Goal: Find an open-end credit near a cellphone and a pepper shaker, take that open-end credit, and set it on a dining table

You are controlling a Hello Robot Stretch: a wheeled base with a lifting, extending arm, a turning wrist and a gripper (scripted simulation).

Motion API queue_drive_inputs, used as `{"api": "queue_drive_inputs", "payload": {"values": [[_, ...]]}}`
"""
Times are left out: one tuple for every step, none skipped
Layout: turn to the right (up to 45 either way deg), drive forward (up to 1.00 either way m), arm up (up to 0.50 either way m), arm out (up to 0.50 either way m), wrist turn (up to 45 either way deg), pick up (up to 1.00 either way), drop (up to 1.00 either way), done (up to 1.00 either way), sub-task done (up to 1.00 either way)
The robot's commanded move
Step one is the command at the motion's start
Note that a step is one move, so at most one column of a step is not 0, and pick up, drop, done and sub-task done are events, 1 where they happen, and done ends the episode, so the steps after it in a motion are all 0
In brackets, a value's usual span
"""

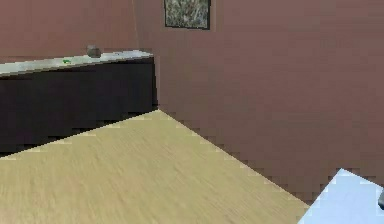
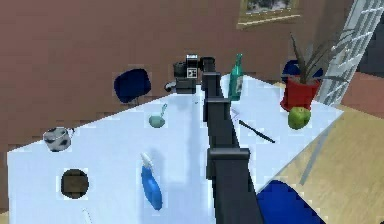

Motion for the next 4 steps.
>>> {"api": "queue_drive_inputs", "payload": {"values": [[0.0, 0.00, -0.30, 0.00, 0.0, 0.00, 0.00, 0.00, 0.00], [0.0, 0.00, 0.00, 0.00, 0.0, 0.00, 1.00, 0.00, 0.00], [0.0, 0.00, 0.06, 0.00, 0.0, 0.00, 0.00, 0.00, 0.00], [0.0, 0.00, 0.00, -0.08, 0.0, 0.00, 0.00, 0.00, 0.00]]}}
